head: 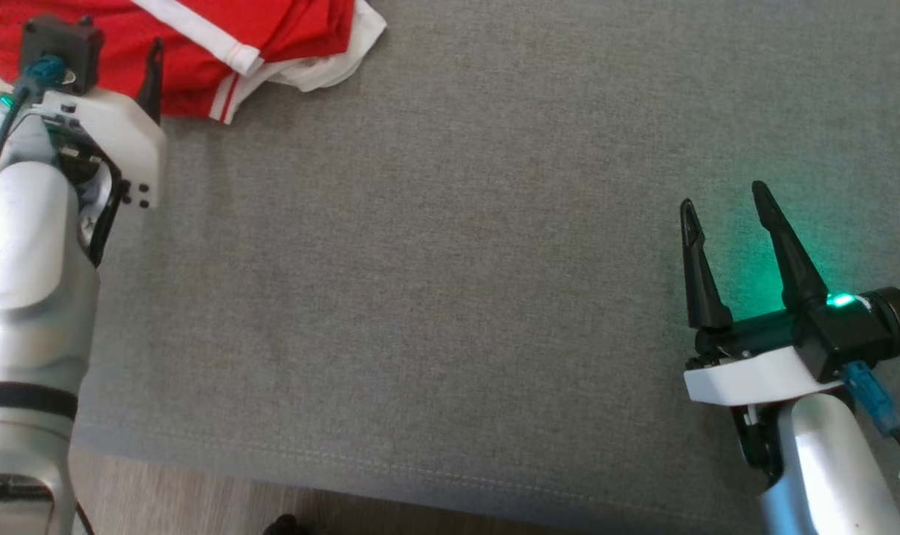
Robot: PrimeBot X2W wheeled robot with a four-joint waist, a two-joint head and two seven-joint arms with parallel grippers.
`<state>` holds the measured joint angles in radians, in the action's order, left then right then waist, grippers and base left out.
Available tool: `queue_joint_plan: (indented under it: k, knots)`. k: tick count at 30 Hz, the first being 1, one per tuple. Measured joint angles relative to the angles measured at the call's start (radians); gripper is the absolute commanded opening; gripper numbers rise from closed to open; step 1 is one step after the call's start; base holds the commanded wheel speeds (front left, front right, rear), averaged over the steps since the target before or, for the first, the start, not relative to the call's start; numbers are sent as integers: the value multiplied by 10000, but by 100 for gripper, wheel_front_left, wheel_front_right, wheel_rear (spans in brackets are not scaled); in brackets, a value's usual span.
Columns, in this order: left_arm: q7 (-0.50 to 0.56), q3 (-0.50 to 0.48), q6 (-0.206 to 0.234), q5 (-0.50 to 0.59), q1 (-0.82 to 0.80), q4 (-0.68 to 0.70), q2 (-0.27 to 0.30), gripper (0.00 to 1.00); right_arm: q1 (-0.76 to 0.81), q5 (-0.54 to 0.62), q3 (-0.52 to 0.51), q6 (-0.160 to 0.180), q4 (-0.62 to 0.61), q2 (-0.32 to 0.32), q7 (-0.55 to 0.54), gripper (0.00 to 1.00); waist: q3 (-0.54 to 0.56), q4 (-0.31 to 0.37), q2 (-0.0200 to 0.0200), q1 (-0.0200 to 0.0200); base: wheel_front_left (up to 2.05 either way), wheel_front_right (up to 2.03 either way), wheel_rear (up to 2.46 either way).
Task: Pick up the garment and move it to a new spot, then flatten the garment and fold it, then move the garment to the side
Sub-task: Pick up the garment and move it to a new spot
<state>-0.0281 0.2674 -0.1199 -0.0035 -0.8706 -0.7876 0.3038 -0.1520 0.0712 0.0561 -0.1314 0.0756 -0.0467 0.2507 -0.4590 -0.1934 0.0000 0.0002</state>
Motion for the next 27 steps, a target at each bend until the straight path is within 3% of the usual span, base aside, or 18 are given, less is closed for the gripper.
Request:
queue_joint_plan:
  k: [17, 18, 19, 21, 23, 27]
  knots:
    - [-1007, 393, 318, 35, -1497, -2284, -286, 100, -16, 81, 117, 0, -364, 0, -44, 100, -530, 665, 0, -1, 0, 0, 0]
    - [-951, 393, 314, 31, -1526, -2456, -295, 87, -17, 79, 130, 0, -366, 0, -44, 100, -554, 703, 0, -1, 0, 0, 0]
    - [-951, 393, 314, 31, -1526, -2456, -295, 46, -17, 79, 130, 0, -366, 0, -44, 100, -554, 703, 0, -1, 0, 0, 0]
    - [-838, 389, 307, -50, -1609, -2786, -303, 14, -25, 77, 148, 0, -366, 0, -44, 100, -602, 776, 0, -1, 0, 0, 0]
    - [-692, 374, 249, -178, -1658, -3068, -326, 0, -30, 67, 161, 0, -366, 0, -44, 100, -643, 834, 0, -1, 0, 0, 0]
    - [-648, 343, 201, -349, -1823, -3467, -343, 0, -33, -10, 167, 0, -364, 0, -42, 100, -676, 909, 0, -1, 0, 0, 0]
